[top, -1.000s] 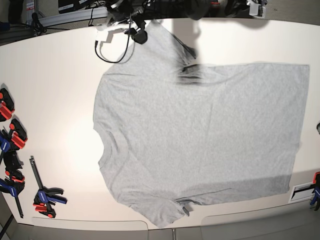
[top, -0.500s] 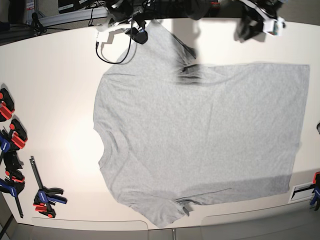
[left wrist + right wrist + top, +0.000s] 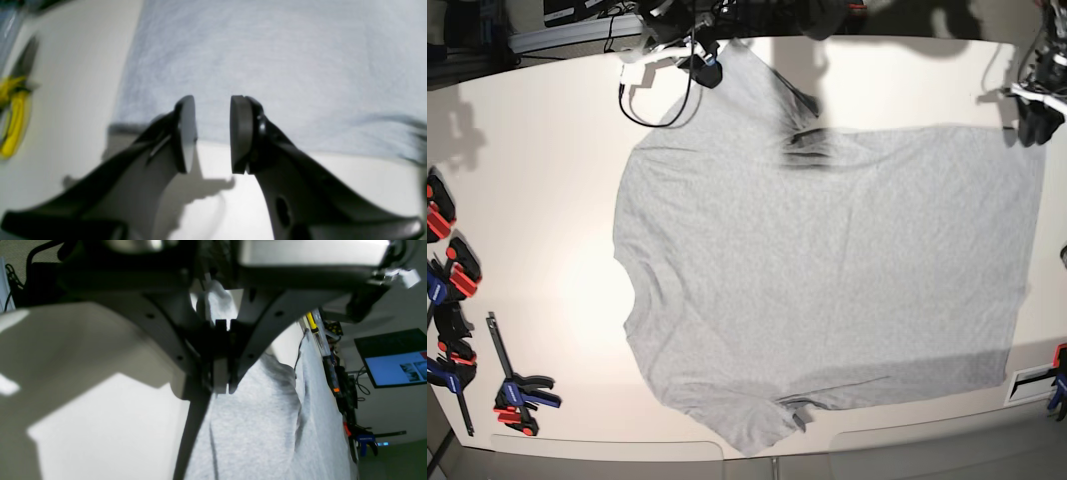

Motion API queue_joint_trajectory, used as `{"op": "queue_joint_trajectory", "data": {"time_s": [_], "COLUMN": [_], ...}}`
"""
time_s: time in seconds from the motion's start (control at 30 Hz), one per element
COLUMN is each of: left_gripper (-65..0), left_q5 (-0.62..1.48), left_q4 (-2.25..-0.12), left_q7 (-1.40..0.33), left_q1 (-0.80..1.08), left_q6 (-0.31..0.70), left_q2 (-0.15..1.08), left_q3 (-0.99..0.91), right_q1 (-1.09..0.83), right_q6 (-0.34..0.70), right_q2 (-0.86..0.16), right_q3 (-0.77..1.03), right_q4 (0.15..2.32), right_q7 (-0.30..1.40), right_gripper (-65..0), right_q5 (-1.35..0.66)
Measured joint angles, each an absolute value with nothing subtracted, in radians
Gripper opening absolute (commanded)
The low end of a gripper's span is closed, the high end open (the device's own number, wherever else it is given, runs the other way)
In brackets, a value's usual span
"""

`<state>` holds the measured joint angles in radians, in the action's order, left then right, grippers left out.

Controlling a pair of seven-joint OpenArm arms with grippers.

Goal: Fold the T-shirt properly
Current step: 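Move the left gripper to the shirt's hem corner and grasp it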

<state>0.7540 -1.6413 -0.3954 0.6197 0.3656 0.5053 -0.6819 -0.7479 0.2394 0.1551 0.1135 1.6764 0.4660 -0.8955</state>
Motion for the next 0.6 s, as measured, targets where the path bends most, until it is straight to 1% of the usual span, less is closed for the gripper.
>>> {"op": "queue_joint_trajectory", "data": {"time_s": [0.17,0.33,0.43,0.6], "left_gripper": [-48.4,-48.4,-48.4,-48.4], "left_q5": [0.940,1.097,1.152,1.214], "left_q4": [-1.288,-1.007,-0.863,-0.694], "left_q7": [-0.490,-0.565,-0.594,-0.644], "left_q1": [0.488,0.354,0.273,0.188], "left_q6": [0.355,0.449,0.477,0.528], "left_q2": [0.584,0.669,0.706,0.741], "left_q3": [-0.737,-0.755,-0.754,-0.759], "right_q1": [-0.748,-0.748,-0.748,-0.748], "right_q6": [0.239,0.240,0.240,0.240], "right_q2": [0.155,0.155,0.155,0.155], "right_q3": [0.113,0.113,0.113,0.113], "right_q4": [1.676,1.676,1.676,1.676], "right_q7": [0.466,0.466,0.466,0.466], "right_gripper": [-65.0,-65.0,-65.0,-65.0], "right_q5": [-0.895,-0.892,-0.892,-0.892]}}
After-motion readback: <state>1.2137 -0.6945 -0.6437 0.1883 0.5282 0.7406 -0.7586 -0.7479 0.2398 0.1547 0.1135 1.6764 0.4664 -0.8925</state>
